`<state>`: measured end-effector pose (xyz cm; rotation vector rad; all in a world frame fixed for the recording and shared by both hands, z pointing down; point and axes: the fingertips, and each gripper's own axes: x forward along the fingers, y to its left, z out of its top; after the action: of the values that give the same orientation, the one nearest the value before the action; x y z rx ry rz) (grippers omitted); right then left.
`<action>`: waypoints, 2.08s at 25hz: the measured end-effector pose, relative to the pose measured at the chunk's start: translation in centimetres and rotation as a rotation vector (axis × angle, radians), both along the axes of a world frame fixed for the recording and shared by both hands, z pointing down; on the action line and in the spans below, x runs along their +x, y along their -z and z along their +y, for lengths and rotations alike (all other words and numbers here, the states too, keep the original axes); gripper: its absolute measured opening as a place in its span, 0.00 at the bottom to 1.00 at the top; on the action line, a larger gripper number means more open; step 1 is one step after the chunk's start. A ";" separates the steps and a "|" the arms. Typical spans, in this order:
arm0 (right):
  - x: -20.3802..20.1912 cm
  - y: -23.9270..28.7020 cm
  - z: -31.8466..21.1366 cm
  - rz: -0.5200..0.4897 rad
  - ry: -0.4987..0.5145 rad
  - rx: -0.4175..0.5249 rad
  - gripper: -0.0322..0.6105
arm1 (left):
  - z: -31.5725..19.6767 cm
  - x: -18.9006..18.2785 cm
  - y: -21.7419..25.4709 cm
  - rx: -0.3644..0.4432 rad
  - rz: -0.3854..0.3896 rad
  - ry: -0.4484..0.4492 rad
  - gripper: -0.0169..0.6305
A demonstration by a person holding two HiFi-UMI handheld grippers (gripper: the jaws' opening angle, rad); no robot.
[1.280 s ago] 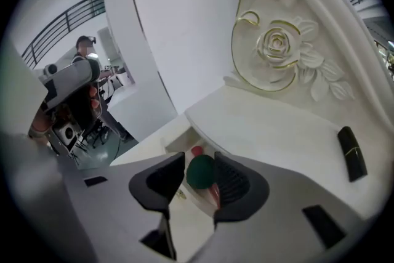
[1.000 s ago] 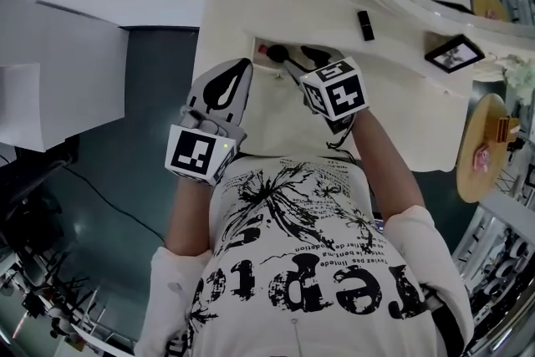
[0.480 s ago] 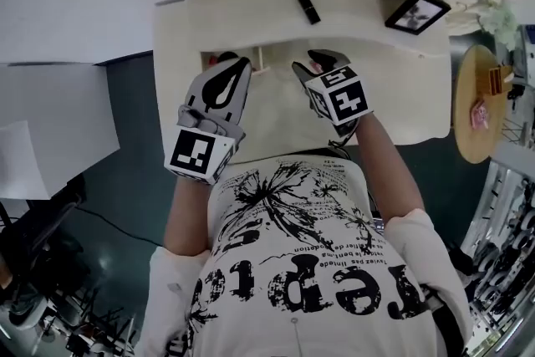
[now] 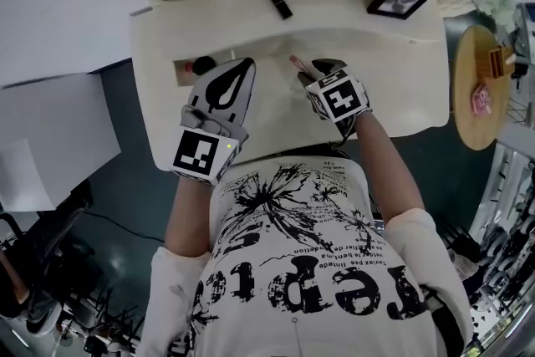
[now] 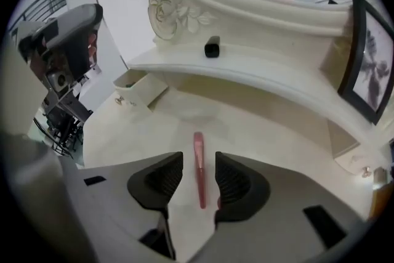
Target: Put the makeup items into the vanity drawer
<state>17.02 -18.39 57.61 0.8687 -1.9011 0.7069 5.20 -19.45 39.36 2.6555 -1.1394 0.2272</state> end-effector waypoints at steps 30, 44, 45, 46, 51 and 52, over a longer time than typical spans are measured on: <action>-12.9 9.8 -1.1 -0.161 0.394 0.153 0.15 | 3.3 -8.8 3.3 0.085 -0.041 0.230 0.05; -24.2 8.1 0.2 -0.133 0.640 0.158 0.15 | 5.6 -19.1 2.3 0.051 -0.054 0.406 0.05; -24.6 7.8 0.1 -0.127 0.644 0.158 0.15 | 5.8 -19.5 2.2 0.049 -0.054 0.414 0.05; -24.9 7.6 0.1 -0.120 0.647 0.158 0.15 | 5.9 -19.9 2.2 0.047 -0.055 0.421 0.05; -25.3 6.4 -0.3 -0.072 0.620 0.163 0.16 | 6.4 -21.1 1.7 0.037 -0.053 0.439 0.05; -25.3 6.3 -0.3 -0.074 0.610 0.158 0.23 | 6.3 -21.2 1.7 0.038 -0.050 0.437 0.05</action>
<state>-8.29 -18.70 51.34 0.3144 -2.1547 0.2203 -15.96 -13.10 37.69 2.3623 -1.7134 0.1910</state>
